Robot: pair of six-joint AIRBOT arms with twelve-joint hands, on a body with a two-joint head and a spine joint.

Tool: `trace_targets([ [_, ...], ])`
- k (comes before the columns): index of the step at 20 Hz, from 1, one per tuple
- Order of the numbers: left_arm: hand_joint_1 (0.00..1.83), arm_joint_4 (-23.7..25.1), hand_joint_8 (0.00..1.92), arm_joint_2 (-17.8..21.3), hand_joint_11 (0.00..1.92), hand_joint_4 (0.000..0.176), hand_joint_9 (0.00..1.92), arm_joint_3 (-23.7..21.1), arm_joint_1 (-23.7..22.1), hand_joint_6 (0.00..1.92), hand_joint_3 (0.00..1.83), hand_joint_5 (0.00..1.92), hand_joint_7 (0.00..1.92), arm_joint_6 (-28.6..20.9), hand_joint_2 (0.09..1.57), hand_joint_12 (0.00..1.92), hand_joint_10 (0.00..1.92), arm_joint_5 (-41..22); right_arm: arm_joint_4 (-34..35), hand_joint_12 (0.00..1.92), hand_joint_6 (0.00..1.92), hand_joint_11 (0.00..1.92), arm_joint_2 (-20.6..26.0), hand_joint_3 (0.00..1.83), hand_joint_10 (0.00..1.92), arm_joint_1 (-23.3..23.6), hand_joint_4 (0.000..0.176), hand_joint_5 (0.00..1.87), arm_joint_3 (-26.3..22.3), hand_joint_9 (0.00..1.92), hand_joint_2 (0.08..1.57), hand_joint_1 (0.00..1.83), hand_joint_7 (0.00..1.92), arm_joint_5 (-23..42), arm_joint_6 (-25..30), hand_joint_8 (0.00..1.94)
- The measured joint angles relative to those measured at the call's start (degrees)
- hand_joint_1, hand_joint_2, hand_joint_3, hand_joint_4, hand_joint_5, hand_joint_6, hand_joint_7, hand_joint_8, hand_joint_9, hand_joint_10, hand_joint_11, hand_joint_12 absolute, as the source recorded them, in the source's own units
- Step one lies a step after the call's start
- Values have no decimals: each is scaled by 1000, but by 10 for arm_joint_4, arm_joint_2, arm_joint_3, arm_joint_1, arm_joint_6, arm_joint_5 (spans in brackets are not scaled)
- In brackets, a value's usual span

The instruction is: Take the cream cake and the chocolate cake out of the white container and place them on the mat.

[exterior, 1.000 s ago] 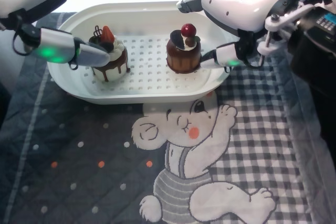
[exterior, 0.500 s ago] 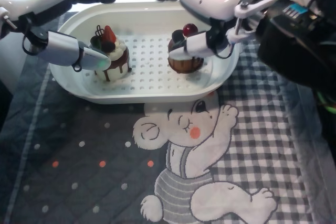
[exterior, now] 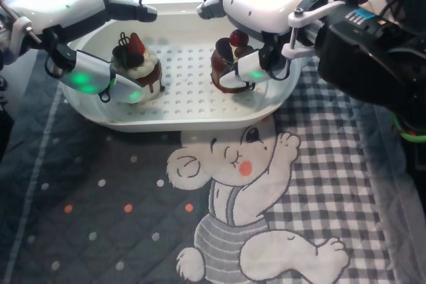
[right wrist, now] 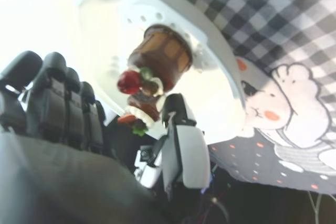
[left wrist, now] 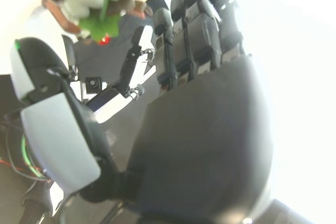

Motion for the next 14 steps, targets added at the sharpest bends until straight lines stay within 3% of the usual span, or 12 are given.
trace_targets([
  [4, 891, -2, 35, -9, 0, 0, 495, 9, 1, 14, 11, 444, 472, 0, 904, 1349, 73, 17, 0, 1281, 35, 178, -10, 0, 133, 0, 0, 666, 6, 680, 881, 936, 688, -13, 0, 43],
  [6, 912, -4, 33, -15, 99, 0, 571, 16, 2, 11, 9, 462, 504, 0, 919, 1437, 111, 22, 0, 1225, 26, 227, -11, 3, 159, 0, 0, 703, 9, 717, 905, 940, 748, -16, 0, 34],
  [9, 893, -9, 30, -21, 119, 0, 588, 22, 2, 12, 8, 508, 552, 0, 956, 1434, 148, 23, 3, 1360, 22, 303, -12, 3, 228, 0, 0, 784, 13, 815, 945, 987, 879, -21, 0, 35],
  [11, 867, -13, 27, -27, 123, 0, 581, 28, 5, 20, 15, 559, 572, 0, 1003, 1407, 157, 23, 4, 1464, 18, 396, -15, 0, 632, 0, 0, 933, 15, 786, 974, 1100, 1009, -24, 0, 48],
  [12, 927, -15, 30, -27, 172, 0, 607, 29, 5, 27, 19, 608, 607, 0, 1058, 1385, 176, 23, 4, 1467, 652, 497, -16, 5, 749, 0, 0, 1043, 15, 833, 1047, 1162, 1086, -24, 0, 67],
  [13, 999, -15, 33, -30, 213, 0, 646, 32, 5, 34, 19, 662, 650, -1, 1116, 1353, 199, 22, 4, 1466, 869, 550, -17, 12, 788, 0, 0, 1012, 15, 842, 1086, 1215, 1020, -24, 0, 802],
  [14, 1143, -16, 48, -33, 293, 0, 719, 37, 5, 49, 15, 749, 739, -2, 1168, 1282, 221, 22, 3, 1468, 1014, 583, -18, 6, 1230, 0, 0, 942, 15, 846, 1129, 1335, 909, -24, 0, 979],
])
